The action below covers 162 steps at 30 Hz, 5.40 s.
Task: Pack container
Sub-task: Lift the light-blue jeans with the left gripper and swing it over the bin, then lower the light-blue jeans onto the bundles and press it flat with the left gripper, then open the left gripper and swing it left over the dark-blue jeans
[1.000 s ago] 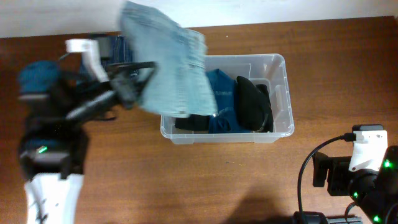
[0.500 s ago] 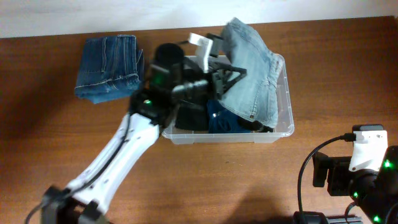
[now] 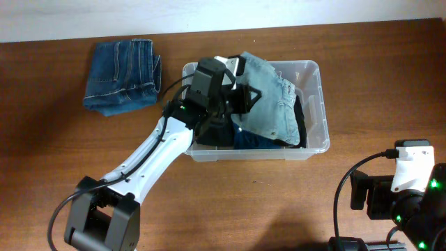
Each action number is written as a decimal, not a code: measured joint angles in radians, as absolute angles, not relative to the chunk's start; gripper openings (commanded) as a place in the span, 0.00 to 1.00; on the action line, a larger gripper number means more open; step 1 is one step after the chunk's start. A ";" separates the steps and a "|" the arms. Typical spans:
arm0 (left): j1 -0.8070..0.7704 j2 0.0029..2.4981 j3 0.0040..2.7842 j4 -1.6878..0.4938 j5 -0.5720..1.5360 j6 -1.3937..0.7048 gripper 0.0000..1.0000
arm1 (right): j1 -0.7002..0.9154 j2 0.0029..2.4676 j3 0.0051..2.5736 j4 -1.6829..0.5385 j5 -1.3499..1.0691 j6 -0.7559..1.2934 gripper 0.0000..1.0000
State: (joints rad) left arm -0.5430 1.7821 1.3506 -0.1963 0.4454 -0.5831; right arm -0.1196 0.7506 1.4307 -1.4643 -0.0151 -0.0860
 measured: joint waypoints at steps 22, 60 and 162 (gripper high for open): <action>-0.542 1.781 1.628 -0.590 0.087 -0.202 0.54 | -0.120 0.751 1.431 -1.464 -0.015 -0.086 0.99; -0.628 2.058 1.885 -0.803 0.098 -0.164 0.01 | -0.120 0.751 1.431 -1.464 -0.015 -0.086 0.98; -0.718 2.354 2.290 -0.955 -0.019 -0.126 0.40 | -0.120 0.751 1.431 -1.464 -0.015 -0.086 0.98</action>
